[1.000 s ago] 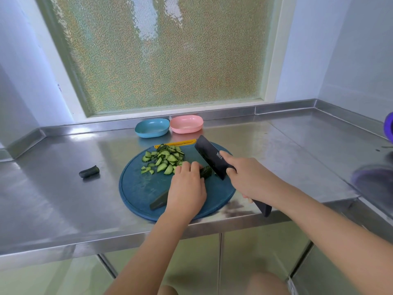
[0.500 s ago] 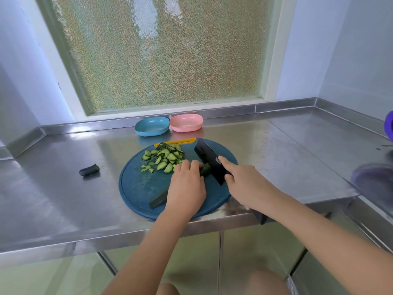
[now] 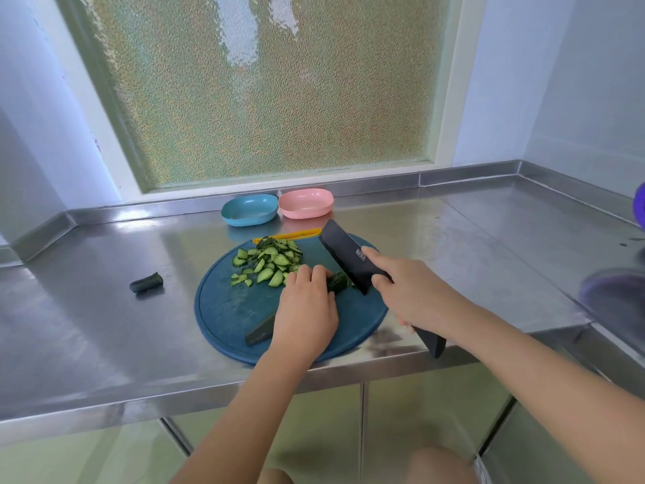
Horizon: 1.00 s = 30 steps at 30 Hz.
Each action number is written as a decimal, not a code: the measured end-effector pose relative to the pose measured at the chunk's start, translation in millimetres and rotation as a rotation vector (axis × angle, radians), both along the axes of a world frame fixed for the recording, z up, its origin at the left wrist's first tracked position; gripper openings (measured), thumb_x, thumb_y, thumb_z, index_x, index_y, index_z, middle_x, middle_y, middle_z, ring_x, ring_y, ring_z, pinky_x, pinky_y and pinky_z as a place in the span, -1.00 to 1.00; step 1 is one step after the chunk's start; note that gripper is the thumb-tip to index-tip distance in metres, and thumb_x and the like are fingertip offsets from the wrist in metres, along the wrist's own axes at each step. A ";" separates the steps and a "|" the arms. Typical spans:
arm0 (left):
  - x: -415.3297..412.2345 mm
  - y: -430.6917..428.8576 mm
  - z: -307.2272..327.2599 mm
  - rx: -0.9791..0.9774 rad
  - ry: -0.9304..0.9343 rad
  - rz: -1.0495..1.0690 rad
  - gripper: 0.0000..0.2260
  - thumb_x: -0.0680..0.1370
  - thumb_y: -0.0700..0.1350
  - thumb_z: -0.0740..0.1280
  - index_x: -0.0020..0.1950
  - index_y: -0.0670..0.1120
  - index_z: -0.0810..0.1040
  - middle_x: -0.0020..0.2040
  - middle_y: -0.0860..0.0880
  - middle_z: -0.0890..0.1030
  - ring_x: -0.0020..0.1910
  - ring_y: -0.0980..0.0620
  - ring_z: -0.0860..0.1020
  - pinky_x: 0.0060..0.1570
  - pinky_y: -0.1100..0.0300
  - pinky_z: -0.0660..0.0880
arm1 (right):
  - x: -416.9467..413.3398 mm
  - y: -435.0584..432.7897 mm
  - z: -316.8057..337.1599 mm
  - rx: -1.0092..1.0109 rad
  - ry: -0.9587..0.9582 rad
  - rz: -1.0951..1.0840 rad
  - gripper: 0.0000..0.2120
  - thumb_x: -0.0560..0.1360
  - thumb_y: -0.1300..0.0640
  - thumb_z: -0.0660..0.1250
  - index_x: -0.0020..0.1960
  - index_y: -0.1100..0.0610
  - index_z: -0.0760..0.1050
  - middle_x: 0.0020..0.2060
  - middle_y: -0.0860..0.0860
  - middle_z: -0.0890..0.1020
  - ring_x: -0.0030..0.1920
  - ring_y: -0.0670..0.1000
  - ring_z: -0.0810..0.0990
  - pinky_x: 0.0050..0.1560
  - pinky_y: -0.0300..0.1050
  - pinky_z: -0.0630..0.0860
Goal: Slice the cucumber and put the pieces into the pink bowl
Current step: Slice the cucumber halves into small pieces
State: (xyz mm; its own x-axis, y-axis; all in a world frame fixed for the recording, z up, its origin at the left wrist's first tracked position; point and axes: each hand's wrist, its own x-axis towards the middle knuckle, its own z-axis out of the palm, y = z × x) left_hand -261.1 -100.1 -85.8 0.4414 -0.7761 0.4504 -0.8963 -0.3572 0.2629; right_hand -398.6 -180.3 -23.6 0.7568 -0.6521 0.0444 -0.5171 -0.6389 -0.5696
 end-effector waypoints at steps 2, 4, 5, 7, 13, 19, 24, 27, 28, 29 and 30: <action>-0.4 -0.1 0.5 -0.004 0.005 -0.003 -0.75 0.58 -0.10 0.18 0.25 -0.08 0.38 0.14 -0.08 0.43 0.10 -0.06 0.37 0.09 0.12 0.37 | -0.9 0.3 0.1 0.006 0.000 0.007 -0.50 0.65 0.17 0.02 0.55 -0.12 0.06 -0.36 -0.03 0.44 -0.49 -0.09 0.38 -0.42 -0.25 0.37; -0.4 0.0 0.9 -0.005 0.011 -0.002 -0.75 0.58 -0.10 0.17 0.25 -0.08 0.38 0.14 -0.07 0.43 0.10 -0.06 0.37 0.08 0.12 0.37 | -1.3 0.8 0.4 0.001 0.006 0.009 -0.50 0.65 0.17 0.03 0.55 -0.11 0.06 -0.38 -0.06 0.42 -0.50 -0.10 0.37 -0.42 -0.26 0.37; -0.4 0.1 1.0 -0.005 0.012 -0.001 -0.75 0.58 -0.10 0.17 0.25 -0.08 0.38 0.14 -0.07 0.42 0.10 -0.05 0.37 0.08 0.12 0.37 | -1.3 1.0 0.5 -0.004 0.010 0.009 -0.50 0.65 0.17 0.02 0.55 -0.11 0.06 -0.38 -0.07 0.41 -0.50 -0.10 0.37 -0.42 -0.27 0.36; -0.5 0.5 0.7 -0.006 0.014 0.000 -0.75 0.58 -0.10 0.17 0.26 -0.08 0.38 0.15 -0.07 0.42 0.11 -0.05 0.37 0.08 0.12 0.37 | -1.3 1.2 0.5 -0.009 0.011 0.010 -0.50 0.65 0.17 0.02 0.55 -0.11 0.05 -0.38 -0.07 0.42 -0.51 -0.11 0.37 -0.43 -0.28 0.36; -0.5 0.3 1.0 0.001 0.008 -0.001 -0.75 0.58 -0.10 0.17 0.26 -0.08 0.38 0.15 -0.08 0.42 0.10 -0.06 0.37 0.09 0.12 0.36 | -1.0 0.9 0.2 -0.009 -0.002 0.012 -0.50 0.65 0.16 0.02 0.55 -0.12 0.06 -0.38 -0.11 0.39 -0.51 -0.13 0.38 -0.48 -0.35 0.34; -0.3 0.0 0.8 0.008 0.003 0.004 -0.75 0.59 -0.10 0.17 0.26 -0.08 0.37 0.15 -0.07 0.42 0.11 -0.06 0.37 0.10 0.12 0.36 | -1.8 2.0 1.5 -0.019 0.005 0.019 -0.50 0.66 0.17 0.02 0.55 -0.11 0.05 -0.40 -0.12 0.36 -0.51 -0.14 0.37 -0.53 -0.41 0.32; 0.0 -0.6 0.6 0.002 0.010 0.002 -0.76 0.58 -0.11 0.18 0.23 -0.10 0.39 0.13 -0.09 0.43 0.09 -0.07 0.37 0.07 0.10 0.36 | -1.3 1.2 1.7 -0.041 0.046 0.033 -0.49 0.65 0.17 0.01 0.56 -0.09 0.04 -0.38 -0.01 0.43 -0.50 -0.10 0.36 -0.41 -0.26 0.37; -0.4 -0.1 0.5 0.013 0.004 0.006 -0.76 0.58 -0.10 0.17 0.24 -0.09 0.38 0.13 -0.08 0.42 0.10 -0.06 0.36 0.08 0.11 0.36 | -0.6 1.6 2.3 -0.066 0.069 0.040 -0.49 0.65 0.18 -0.01 0.56 -0.06 0.02 -0.35 0.02 0.45 -0.50 -0.10 0.35 -0.42 -0.28 0.34; -0.4 0.0 0.4 0.014 0.003 0.006 -0.76 0.59 -0.10 0.17 0.24 -0.08 0.37 0.14 -0.07 0.42 0.10 -0.06 0.36 0.09 0.12 0.36 | -0.5 1.4 2.5 -0.070 0.070 0.039 -0.49 0.65 0.18 -0.01 0.56 -0.06 0.02 -0.34 0.02 0.46 -0.50 -0.10 0.35 -0.44 -0.29 0.34; -0.4 -0.1 0.4 0.013 0.003 0.007 -0.76 0.59 -0.10 0.16 0.25 -0.08 0.37 0.14 -0.07 0.42 0.10 -0.05 0.36 0.09 0.12 0.36 | -0.6 1.1 2.4 -0.073 0.071 0.037 -0.49 0.65 0.18 -0.01 0.56 -0.06 0.02 -0.33 0.03 0.46 -0.50 -0.10 0.35 -0.44 -0.28 0.34; -0.4 -0.5 0.5 0.014 0.004 0.008 -0.76 0.59 -0.10 0.16 0.25 -0.08 0.37 0.14 -0.07 0.42 0.10 -0.05 0.36 0.09 0.12 0.36 | -0.6 1.0 2.1 -0.074 0.074 0.035 -0.49 0.65 0.17 0.00 0.56 -0.07 0.02 -0.33 0.03 0.45 -0.49 -0.10 0.35 -0.43 -0.27 0.35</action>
